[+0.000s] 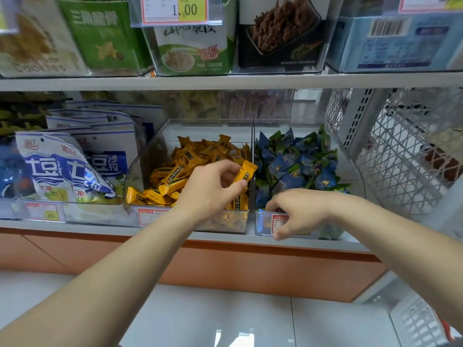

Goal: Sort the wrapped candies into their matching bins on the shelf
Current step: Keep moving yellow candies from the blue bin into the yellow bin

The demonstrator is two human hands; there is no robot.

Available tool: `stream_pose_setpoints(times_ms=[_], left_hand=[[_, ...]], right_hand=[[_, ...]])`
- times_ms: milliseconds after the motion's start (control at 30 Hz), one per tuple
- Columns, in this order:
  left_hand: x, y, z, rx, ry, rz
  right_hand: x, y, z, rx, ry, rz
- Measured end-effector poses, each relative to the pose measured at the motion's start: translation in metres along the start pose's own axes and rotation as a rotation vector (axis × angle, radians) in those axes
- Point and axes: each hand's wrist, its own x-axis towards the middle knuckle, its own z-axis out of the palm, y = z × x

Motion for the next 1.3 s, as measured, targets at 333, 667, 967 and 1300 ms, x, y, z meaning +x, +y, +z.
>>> stream_pose_setpoints(times_ms=[333, 667, 967, 1300], left_hand=[[-0.001, 0.005, 0.000, -0.087, -0.013, -0.049], [0.005, 0.026, 0.007, -0.385, 0.116, -0.166], [0.013, 0.049, 0.004, -0.946, 0.106, -0.357], [0.035, 0.006, -0.014, 0.168, 0.181, -0.068]], right_hand=[[-0.010, 0.009, -0.007, 0.185, 0.145, -0.069], [-0.019, 0.008, -0.025, 1.099, 0.700, -0.148], [0.004, -0.031, -0.025, 1.381, 0.864, -0.022], [0.014, 0.000, -0.035, 0.882, 0.944, 0.013]])
